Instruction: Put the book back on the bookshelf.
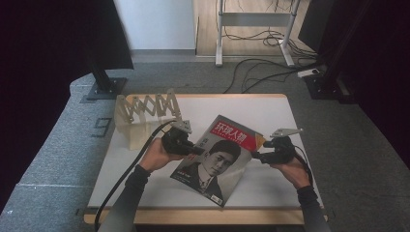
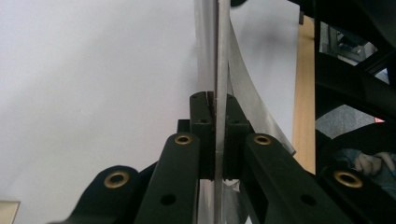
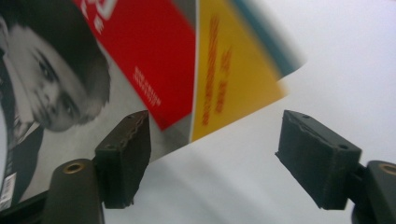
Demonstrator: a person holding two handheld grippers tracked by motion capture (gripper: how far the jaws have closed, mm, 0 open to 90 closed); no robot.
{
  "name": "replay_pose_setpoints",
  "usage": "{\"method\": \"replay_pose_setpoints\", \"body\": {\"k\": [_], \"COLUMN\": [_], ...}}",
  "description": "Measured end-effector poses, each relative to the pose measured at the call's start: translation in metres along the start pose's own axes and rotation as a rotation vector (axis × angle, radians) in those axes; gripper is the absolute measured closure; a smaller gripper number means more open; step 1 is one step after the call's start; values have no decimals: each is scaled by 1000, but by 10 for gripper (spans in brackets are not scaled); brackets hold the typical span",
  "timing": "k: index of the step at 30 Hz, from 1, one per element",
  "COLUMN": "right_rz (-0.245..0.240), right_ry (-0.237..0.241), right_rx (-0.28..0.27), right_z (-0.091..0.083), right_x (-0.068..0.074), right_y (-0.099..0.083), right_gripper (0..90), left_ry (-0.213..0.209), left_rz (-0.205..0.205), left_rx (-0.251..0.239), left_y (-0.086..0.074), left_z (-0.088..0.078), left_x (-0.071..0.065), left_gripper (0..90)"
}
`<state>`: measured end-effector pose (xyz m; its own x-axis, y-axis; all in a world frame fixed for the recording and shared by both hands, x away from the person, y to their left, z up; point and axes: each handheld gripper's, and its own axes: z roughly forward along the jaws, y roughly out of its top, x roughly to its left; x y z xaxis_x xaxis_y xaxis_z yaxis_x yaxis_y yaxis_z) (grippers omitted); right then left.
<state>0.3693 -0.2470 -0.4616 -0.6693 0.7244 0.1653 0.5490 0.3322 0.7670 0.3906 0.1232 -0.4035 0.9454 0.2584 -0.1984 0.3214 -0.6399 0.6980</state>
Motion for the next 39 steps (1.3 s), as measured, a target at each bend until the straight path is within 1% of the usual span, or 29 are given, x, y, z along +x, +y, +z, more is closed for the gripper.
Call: {"method": "replay_pose_setpoints", "body": {"k": [1, 2, 3, 4, 5, 7, 8, 9, 10, 11, 13, 14, 16, 18, 19, 20, 21, 22, 24, 26, 27, 28, 29, 30, 31, 32, 34, 36, 39], "right_rz": [0, 15, 27, 27, 28, 14, 19, 19, 22, 31, 28, 15, 12, -19, -19, -26, -44, -44, -62, -77, -98, -98, -112, -134, -134, -163, -174, -191, -199], "right_ry": [0, 48, 74, 74, 96, 85, 84, 84, 84, 87, 86, 78, 73, 57, 57, 53, 44, 44, 37, 30, 28, 28, 22, 15, 15, 12, 5, 11, 21], "right_rx": [0, -4, -8, -8, -26, -25, -32, -32, -41, -66, -74, -84, -86, -95, -95, -102, -114, -114, -124, -136, -149, -149, -152, -162, -162, -164, -168, -172, -170], "right_z": [0, 5, 6, 6, 5, 3, 2, 2, -1, -6, -8, -13, -14, -20, -20, -22, -27, -27, -31, -36, -40, -40, -43, -46, -46, -51, -52, -55, -54], "right_x": [0, -1, -2, -2, -2, -3, -4, -4, -5, -6, -7, -6, -6, -3, -3, -2, 0, 0, 2, 5, 9, 9, 12, 17, 17, 22, 24, 30, 32], "right_y": [0, -2, -3, -3, -1, 0, 0, 0, 0, 1, 2, 6, 7, 15, 15, 18, 26, 26, 32, 39, 48, 48, 52, 61, 61, 69, 72, 77, 78], "right_gripper": [302, 390, 449, 449, 528, 622, 681, 681, 739, 818, 838, 855, 856, 858, 858, 858, 858, 858, 859, 860, 861, 861, 862, 863, 863, 865, 867, 869, 870], "left_ry": [-4, -5, -6, -7, -7, -10, -15, -15, -20, -22, -31, -33, -34, -35, -39, -40, -42, -43, -37, -40, -39, -35, -32, -29, -26, -22, -15, -9, 24], "left_rz": [3, 4, 5, 7, 10, 11, 9, 9, 11, 13, 13, 14, 16, 15, 17, 21, 26, 30, 47, 61, 66, 70, 76, 76, 80, 82, 85, 92, 116], "left_rx": [-2, -3, -3, -3, -4, -9, -18, -18, -23, -29, -43, -51, -59, -74, -82, -94, -103, -110, -126, -142, -150, -157, -163, -169, -175, -183, -196, -189, -146], "left_y": [0, 0, 0, 0, 0, -1, -2, -2, -2, -2, -2, -2, -2, -2, -2, -2, -2, -2, -2, -2, -3, -3, -3, -4, -5, -7, -11, -16, -24], "left_z": [0, -1, -1, -1, -1, -2, -4, -4, -5, -6, -7, -7, -7, -8, -9, -10, -11, -12, -15, -17, -17, -18, -19, -20, -21, -22, -24, -24, -21], "left_x": [0, 0, 0, -1, -1, 0, 1, 1, 1, 2, 2, 2, 2, 2, 3, 3, 2, 2, 1, 1, 0, -1, -1, -1, -1, 0, 0, 0, -2], "left_gripper": [871, 871, 871, 871, 871, 870, 870, 870, 870, 870, 870, 870, 870, 869, 869, 869, 868, 868, 867, 867, 867, 867, 867, 866, 866, 866, 865, 863, 861]}}
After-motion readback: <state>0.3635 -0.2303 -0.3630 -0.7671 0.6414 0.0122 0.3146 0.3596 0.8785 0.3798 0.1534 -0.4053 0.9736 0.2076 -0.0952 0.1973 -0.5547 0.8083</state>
